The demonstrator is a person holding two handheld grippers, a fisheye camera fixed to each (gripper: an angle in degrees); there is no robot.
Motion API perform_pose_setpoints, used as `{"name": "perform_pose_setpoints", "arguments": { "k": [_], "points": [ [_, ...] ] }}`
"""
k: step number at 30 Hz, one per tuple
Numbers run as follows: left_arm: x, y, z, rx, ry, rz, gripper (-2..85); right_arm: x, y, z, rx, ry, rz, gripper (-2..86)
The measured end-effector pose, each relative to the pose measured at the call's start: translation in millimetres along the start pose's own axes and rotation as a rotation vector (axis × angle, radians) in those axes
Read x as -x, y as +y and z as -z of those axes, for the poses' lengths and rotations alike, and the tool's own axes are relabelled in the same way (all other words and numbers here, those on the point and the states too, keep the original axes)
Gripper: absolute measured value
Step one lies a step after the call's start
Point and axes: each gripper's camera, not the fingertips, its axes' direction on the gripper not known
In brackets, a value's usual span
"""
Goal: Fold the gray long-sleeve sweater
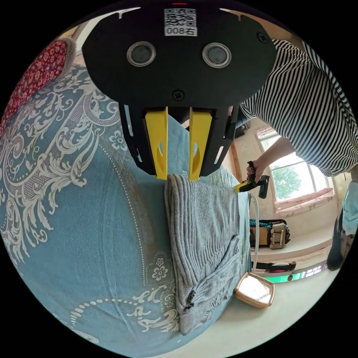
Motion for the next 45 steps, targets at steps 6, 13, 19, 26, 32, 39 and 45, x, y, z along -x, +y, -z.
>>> {"name": "perform_pose_setpoints", "arguments": {
  "k": [6,13,19,26,32,39,45],
  "points": [
    [16.2,-0.8,5.8,0.009,0.079,0.016,5.6,-0.3,-3.3,-1.3,0.012,-0.014,-0.009,6.7],
    [16.9,4.8,38.7,0.026,0.133,0.0,4.3,21.7,-9.3,47.2,0.069,-0.057,0.053,3.9],
    [4.8,19.2,72.8,0.054,0.152,-0.011,3.6,50.0,-12.1,80.5,0.156,-0.075,0.093,3.2],
    [-1.4,56.1,106.9,0.149,0.125,0.005,3.3,59.1,17.8,107.2,0.292,-0.051,0.039,3.1],
    [8.5,80.8,120.9,0.181,0.157,0.092,3.1,50.6,36.4,108.8,0.349,-0.071,-0.058,3.2],
    [-11.6,56.6,151.8,0.129,0.158,0.058,2.8,55.9,4.9,120.7,0.318,-0.063,-0.052,3.2],
    [-34.0,4.4,182.9,0.082,0.145,0.008,2.9,65.2,-52.1,139.5,0.289,-0.041,0.005,3.2]
  ]
}}
